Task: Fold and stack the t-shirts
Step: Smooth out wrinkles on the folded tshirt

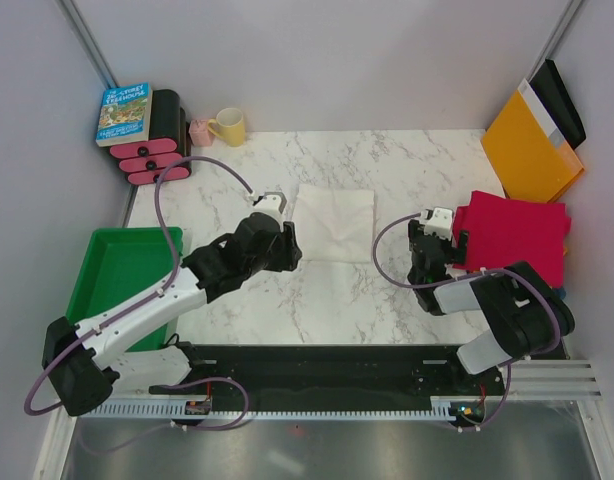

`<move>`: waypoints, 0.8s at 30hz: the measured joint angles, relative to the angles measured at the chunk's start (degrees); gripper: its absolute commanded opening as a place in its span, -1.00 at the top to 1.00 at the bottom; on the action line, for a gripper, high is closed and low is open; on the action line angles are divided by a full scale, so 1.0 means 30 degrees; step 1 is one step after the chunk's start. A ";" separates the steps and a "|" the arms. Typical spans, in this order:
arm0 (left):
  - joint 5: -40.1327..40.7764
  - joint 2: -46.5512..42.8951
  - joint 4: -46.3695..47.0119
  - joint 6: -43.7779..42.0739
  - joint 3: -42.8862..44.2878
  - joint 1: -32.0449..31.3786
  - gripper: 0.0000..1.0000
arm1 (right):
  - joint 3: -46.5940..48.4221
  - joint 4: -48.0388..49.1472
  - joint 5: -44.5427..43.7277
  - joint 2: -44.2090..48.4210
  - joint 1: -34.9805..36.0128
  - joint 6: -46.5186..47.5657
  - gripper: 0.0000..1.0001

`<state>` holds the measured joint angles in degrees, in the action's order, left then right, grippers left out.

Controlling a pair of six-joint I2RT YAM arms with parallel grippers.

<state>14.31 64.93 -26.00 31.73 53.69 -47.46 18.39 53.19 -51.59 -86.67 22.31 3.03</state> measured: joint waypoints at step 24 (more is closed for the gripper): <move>-0.1545 -0.2244 -0.0605 -0.0007 -0.2390 -0.0102 -0.05 | -0.3366 0.6499 0.8480 -0.0976 -0.3585 -0.0299 -0.96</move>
<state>9.67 58.19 -27.81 31.70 46.52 -47.77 8.29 72.69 -26.15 -89.60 11.55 2.13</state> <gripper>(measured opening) 0.531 0.982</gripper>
